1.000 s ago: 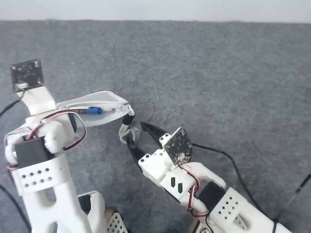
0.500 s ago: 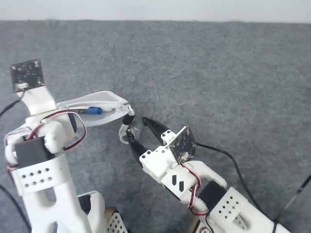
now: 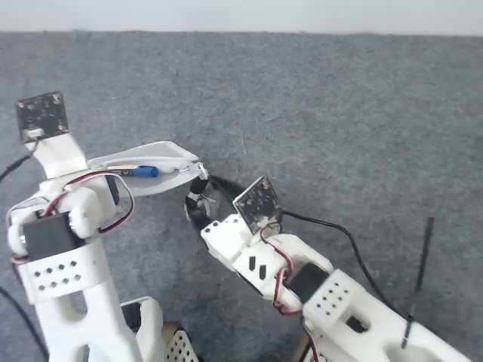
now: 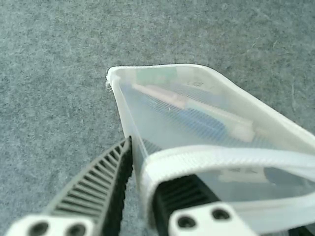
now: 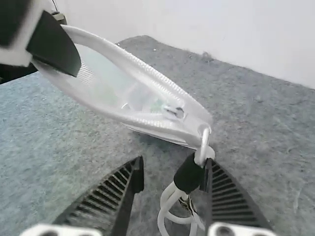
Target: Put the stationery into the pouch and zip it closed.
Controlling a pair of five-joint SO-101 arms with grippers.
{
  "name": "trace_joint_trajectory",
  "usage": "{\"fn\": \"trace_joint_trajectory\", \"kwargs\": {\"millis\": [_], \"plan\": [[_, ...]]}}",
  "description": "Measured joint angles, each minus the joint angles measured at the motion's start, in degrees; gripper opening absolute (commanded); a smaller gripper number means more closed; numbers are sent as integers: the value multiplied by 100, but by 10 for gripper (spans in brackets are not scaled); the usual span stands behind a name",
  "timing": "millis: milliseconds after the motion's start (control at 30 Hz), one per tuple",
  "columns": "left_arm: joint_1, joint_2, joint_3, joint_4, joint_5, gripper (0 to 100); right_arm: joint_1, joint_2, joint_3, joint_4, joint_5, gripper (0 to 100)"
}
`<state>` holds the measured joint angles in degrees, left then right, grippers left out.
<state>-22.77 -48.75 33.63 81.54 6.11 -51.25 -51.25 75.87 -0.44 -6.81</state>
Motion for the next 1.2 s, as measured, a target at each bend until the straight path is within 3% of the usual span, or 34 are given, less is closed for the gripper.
{"fn": "trace_joint_trajectory", "kwargs": {"millis": [467, 567, 700, 1200], "plan": [[0, 0, 0, 0, 0, 11, 360, 2453, -527, -1793, 0, 178], [0, 0, 0, 0, 0, 11, 352, 2602, -527, -2031, 0, 117], [0, 0, 0, 0, 0, 11, 378, 2602, -527, -2119, 0, 43], [0, 0, 79, -9, 0, 11, 396, 2374, -448, -2004, 202, 6]]}}
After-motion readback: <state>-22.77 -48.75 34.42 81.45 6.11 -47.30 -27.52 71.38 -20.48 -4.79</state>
